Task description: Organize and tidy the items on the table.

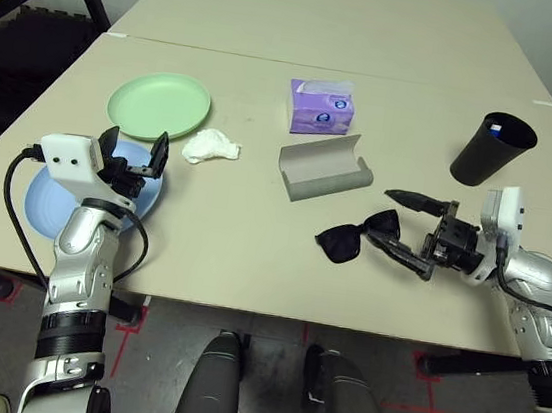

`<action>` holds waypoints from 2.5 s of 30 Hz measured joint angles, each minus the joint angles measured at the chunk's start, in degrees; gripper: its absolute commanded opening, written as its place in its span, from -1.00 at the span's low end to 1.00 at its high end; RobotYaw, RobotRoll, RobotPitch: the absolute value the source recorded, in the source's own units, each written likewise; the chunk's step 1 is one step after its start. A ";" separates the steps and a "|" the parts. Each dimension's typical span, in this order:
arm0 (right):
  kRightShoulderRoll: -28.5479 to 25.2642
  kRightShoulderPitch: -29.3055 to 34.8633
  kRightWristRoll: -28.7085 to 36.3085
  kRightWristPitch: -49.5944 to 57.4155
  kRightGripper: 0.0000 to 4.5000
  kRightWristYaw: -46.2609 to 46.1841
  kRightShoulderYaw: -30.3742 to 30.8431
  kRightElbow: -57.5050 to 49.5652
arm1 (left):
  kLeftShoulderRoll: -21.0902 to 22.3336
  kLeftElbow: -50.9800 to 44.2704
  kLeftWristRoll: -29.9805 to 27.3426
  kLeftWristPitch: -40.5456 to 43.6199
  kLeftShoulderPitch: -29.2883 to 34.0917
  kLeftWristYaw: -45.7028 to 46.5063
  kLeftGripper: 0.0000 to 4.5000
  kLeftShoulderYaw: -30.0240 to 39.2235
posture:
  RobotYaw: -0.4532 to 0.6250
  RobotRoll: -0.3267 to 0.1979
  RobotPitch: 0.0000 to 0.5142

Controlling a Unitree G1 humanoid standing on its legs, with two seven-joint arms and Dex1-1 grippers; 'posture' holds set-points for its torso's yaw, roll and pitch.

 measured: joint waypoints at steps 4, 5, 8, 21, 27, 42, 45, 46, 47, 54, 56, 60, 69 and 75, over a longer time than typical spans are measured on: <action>0.00 0.13 -0.47 -2.96 0.99 1.92 0.00 2.24 | 0.23 -1.24 0.00 0.52 0.30 -0.21 1.00 0.00 | 0.20 0.25 -0.42; 0.03 0.13 -0.52 -3.54 0.99 2.11 0.00 2.66 | 0.53 -1.52 0.00 0.64 0.32 -0.43 1.00 0.00 | 0.20 0.25 -0.42; 0.78 -0.01 -0.43 -4.08 0.99 1.94 -0.09 4.32 | 1.84 -1.59 -0.06 1.23 0.32 -1.31 1.00 0.02 | 0.20 0.25 -0.42; 2.14 -0.57 -0.16 -4.11 0.99 1.59 -0.09 4.53 | 16.13 -4.37 -6.41 16.82 2.34 -8.53 1.00 5.10 | 0.23 0.25 -0.40; 3.13 -0.40 -0.17 -3.89 0.99 0.85 0.00 3.64 | 20.06 -3.86 -6.71 26.04 3.48 -6.05 1.00 8.94 | 0.24 0.25 -0.38; 3.41 -0.08 -0.19 -1.46 0.99 -0.50 0.85 0.42 | 26.02 4.16 -7.09 46.98 -2.70 -1.42 1.00 11.29 | 0.22 0.25 -0.37; 3.40 -0.01 -0.19 -0.95 0.99 -0.77 1.20 -0.70 | 26.46 5.60 -6.65 47.54 -3.35 -1.95 1.00 10.19 | 0.21 0.25 -0.37; 3.40 0.02 -0.19 -0.66 0.99 -1.04 1.20 -0.87 | 26.46 5.89 -6.56 47.69 -3.71 -2.14 1.00 9.99 | 0.21 0.25 -0.37; 3.40 0.04 -0.19 -0.38 0.99 -1.30 1.20 -1.15 | 26.49 6.27 -6.48 47.82 -4.14 -2.40 1.00 9.82 | 0.21 0.25 -0.37; 3.41 0.05 -0.14 0.89 0.99 -2.29 1.20 -3.02 | 26.88 7.46 -6.31 47.89 -4.87 -3.30 1.00 8.82 | 0.21 0.25 -0.37; 3.41 0.05 -0.14 1.29 0.99 -2.46 1.20 -3.38 | 26.92 7.53 -6.32 48.07 -4.87 -3.81 1.00 8.50 | 0.21 0.25 -0.37; 3.41 0.02 -0.12 1.63 0.99 -2.61 1.20 -3.76 | 27.50 8.35 -6.21 48.18 -4.77 -4.88 1.00 8.33 | 0.21 0.25 -0.38; 3.43 -0.09 -0.12 2.52 0.99 -3.48 1.22 -5.28 | 29.53 13.72 -5.25 47.73 -3.47 -7.70 1.00 8.16 | 0.20 0.25 -0.38; 3.42 0.02 -0.12 2.94 1.00 -4.07 1.22 -6.13 | 31.47 16.70 -4.44 46.60 -2.94 -9.64 0.92 8.24 | 0.20 0.25 -0.38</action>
